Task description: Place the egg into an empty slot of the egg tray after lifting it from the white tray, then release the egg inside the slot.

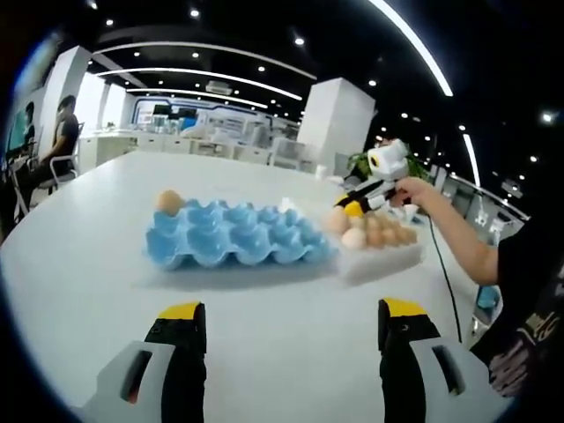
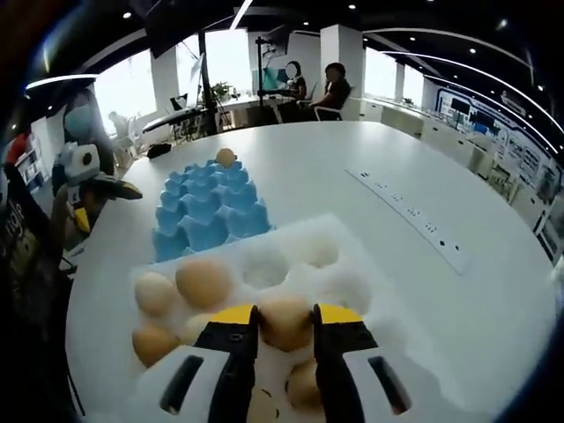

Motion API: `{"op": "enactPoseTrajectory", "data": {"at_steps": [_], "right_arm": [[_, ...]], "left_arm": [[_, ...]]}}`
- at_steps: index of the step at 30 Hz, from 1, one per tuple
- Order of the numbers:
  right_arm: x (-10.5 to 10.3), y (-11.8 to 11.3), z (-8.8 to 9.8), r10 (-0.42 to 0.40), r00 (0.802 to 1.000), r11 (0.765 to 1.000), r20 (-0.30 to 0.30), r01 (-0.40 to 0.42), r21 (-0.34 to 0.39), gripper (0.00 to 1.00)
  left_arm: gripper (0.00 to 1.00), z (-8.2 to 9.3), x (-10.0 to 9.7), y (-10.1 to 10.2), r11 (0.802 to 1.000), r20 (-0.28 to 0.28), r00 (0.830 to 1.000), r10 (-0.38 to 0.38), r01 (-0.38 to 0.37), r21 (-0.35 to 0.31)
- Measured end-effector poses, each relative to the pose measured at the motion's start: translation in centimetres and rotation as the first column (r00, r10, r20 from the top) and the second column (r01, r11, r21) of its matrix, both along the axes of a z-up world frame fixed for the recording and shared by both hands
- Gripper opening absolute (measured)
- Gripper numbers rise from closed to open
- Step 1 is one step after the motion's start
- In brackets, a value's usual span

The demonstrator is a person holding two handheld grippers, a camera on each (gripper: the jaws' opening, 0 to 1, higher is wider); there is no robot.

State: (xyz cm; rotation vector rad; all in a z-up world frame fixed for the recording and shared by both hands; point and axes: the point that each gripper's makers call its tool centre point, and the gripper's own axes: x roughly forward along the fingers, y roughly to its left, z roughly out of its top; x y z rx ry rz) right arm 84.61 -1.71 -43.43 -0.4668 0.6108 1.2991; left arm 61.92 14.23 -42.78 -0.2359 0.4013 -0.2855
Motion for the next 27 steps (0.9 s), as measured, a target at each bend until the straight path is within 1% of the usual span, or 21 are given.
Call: {"op": "enactPoseTrajectory", "data": {"at_steps": [2, 6, 9, 13, 16, 19, 25, 27], "right_arm": [[0.0, 0.0, 0.0, -0.013, 1.0, 1.0, -0.013, 0.013, -0.004, 0.26], [-0.1, 0.1, 0.1, -0.018, 1.0, 1.0, -0.008, 0.018, -0.011, 0.26], [-0.1, 0.2, 0.4, -0.024, 1.0, 1.0, -0.007, 0.023, -0.011, 0.25], [0.2, 0.3, 1.0, -0.034, 0.999, 0.999, -0.006, 0.034, 0.002, 0.25], [0.2, 0.6, 1.5, -0.044, 0.999, 0.999, -0.009, 0.044, 0.02, 0.25], [0.2, 0.8, 1.8, -0.046, 0.999, 0.999, -0.006, 0.046, 0.018, 0.24], [0.8, 1.1, 2.3, -0.055, 0.998, 0.998, -0.002, 0.055, 0.015, 0.24], [0.6, 1.2, 2.5, -0.058, 0.998, 0.998, -0.004, 0.058, 0.021, 0.23]], "left_arm": [[0.81, 0.0, 0.0, 0.3, 1.0, 0.001, 1.0, 0.001, -0.001, -0.001], [0.81, 0.0, -0.1, 0.5, 1.0, 0.008, 1.0, 0.005, -0.005, -0.008], [0.81, -0.2, -0.3, 0.3, 1.0, 0.006, 1.0, 0.004, -0.004, -0.014], [0.81, -0.3, -0.4, 0.5, 1.0, 0.002, 1.0, -0.003, 0.003, -0.02], [0.81, -0.2, -0.4, 0.9, 1.0, 0.006, 1.0, 0.001, -0.001, -0.022], [0.81, -0.2, -0.4, 1.6, 1.0, 0.013, 1.0, 0.008, -0.008, -0.027], [0.81, -0.4, -0.6, 1.4, 0.999, 0.013, 1.0, 0.012, -0.011, -0.04], [0.81, -0.5, -0.6, 1.3, 0.999, 0.01, 1.0, 0.011, -0.01, -0.042]]}}
